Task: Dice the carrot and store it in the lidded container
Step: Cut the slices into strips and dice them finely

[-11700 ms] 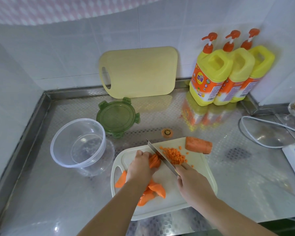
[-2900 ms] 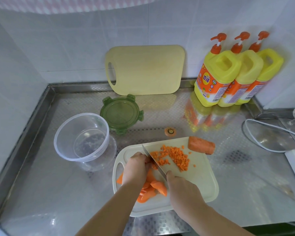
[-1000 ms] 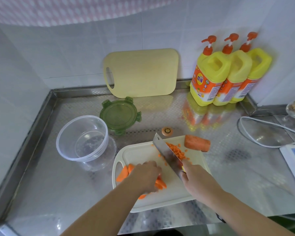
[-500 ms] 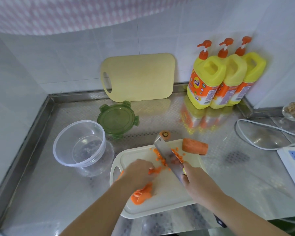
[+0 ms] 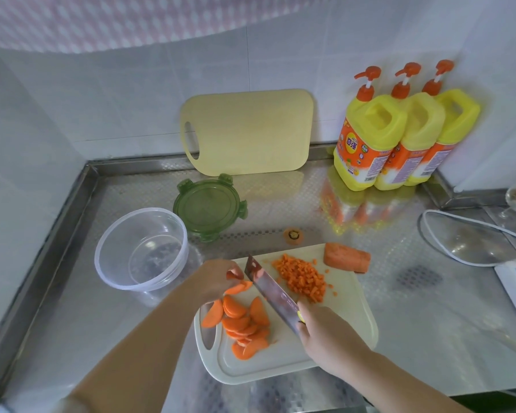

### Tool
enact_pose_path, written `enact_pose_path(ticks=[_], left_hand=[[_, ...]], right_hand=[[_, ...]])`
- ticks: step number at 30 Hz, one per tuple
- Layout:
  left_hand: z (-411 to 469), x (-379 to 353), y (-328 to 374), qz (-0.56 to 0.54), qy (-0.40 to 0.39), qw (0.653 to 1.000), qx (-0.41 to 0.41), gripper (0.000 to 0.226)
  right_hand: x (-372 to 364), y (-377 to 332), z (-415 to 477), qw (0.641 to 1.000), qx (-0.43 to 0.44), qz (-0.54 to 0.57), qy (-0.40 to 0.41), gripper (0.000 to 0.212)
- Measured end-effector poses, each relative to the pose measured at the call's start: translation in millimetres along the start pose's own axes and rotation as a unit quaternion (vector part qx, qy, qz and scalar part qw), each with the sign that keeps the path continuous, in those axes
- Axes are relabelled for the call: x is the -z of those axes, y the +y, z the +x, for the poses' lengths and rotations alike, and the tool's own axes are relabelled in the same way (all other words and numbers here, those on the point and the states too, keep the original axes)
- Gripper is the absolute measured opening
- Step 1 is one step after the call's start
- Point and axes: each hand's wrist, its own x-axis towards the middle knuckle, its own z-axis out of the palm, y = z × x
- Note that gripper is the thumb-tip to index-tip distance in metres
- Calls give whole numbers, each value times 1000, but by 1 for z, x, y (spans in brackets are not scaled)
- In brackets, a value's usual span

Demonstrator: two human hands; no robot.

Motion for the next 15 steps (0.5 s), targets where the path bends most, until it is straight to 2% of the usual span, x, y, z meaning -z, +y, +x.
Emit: enact_pose_path(ticks=[4, 10, 13, 15], left_hand=[[5, -3, -3, -33, 13, 999, -9, 30], [13, -16, -4, -109, 50, 993, 5, 24], [15, -18, 0, -144, 53, 988, -6, 30], [15, -16, 4, -171, 53, 984, -13, 37]], right_hand=[[-5, 4, 1, 1000, -3, -1, 5, 5], [1, 21, 0, 997, -61, 9, 49, 19], [5, 26, -1, 996, -74, 21, 40, 4], [6, 27, -1, 996, -73, 20, 39, 2]])
